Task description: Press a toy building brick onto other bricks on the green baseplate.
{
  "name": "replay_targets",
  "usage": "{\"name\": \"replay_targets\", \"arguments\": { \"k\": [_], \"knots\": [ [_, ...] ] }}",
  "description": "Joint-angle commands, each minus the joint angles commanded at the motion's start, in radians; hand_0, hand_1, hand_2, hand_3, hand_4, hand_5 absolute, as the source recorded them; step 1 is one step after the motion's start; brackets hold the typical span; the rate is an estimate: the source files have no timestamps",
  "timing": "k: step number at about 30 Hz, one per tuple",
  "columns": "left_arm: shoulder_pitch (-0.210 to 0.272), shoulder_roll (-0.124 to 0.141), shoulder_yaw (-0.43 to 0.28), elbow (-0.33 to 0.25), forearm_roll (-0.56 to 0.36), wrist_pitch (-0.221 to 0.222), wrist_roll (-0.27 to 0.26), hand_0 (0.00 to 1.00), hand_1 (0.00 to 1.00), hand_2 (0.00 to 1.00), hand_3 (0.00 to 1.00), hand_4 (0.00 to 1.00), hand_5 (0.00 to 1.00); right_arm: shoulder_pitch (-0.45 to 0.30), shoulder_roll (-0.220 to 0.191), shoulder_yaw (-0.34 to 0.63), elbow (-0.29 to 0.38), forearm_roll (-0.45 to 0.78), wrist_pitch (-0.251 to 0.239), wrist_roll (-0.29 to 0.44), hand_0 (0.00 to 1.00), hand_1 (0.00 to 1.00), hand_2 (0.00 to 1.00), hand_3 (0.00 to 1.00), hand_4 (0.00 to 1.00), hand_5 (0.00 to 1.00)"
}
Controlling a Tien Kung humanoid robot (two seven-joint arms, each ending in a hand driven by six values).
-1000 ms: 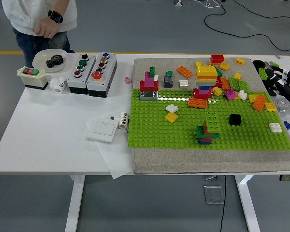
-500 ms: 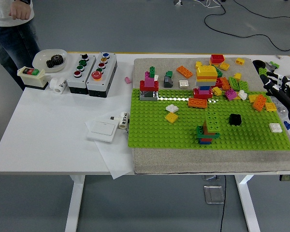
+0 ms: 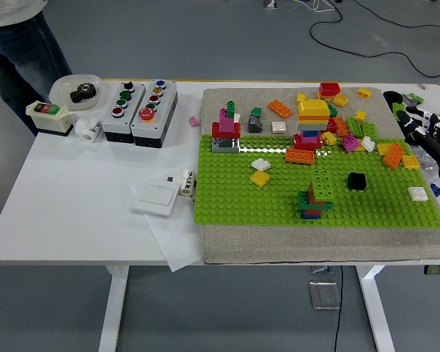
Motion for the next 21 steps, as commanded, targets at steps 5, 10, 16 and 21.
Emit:
{"name": "replay_targets", "arguments": {
  "k": [5,10,16,21],
  "knots": [
    [-0.002,0.000,0.000,0.003,-0.002,0.000,0.000,0.496,0.572,0.659,0.626,0.666,0.748,0.003,0.001,0.011,0.003,0.003,0.006,0.004,0.723,0.743,0.800,0.865,0.972,0.772],
    [-0.002,0.000,0.000,0.002,-0.003,0.000,0.000,0.495,0.571,0.658,0.626,0.665,0.747,0.012,-0.004,0.004,0.003,0.001,0.007,0.010,0.723,0.741,0.800,0.866,0.972,0.772],
    [-0.003,-0.001,0.002,0.002,-0.007,0.001,-0.001,0.494,0.571,0.658,0.625,0.665,0.747,0.017,-0.004,0.000,0.004,0.008,0.008,0.018,0.728,0.752,0.804,0.866,0.972,0.770],
    [-0.005,-0.001,0.006,0.002,-0.013,0.003,-0.004,0.494,0.571,0.658,0.626,0.666,0.747,0.025,-0.008,-0.007,0.004,0.001,0.006,0.014,0.741,0.777,0.817,0.866,0.976,0.775]
  ]
}}
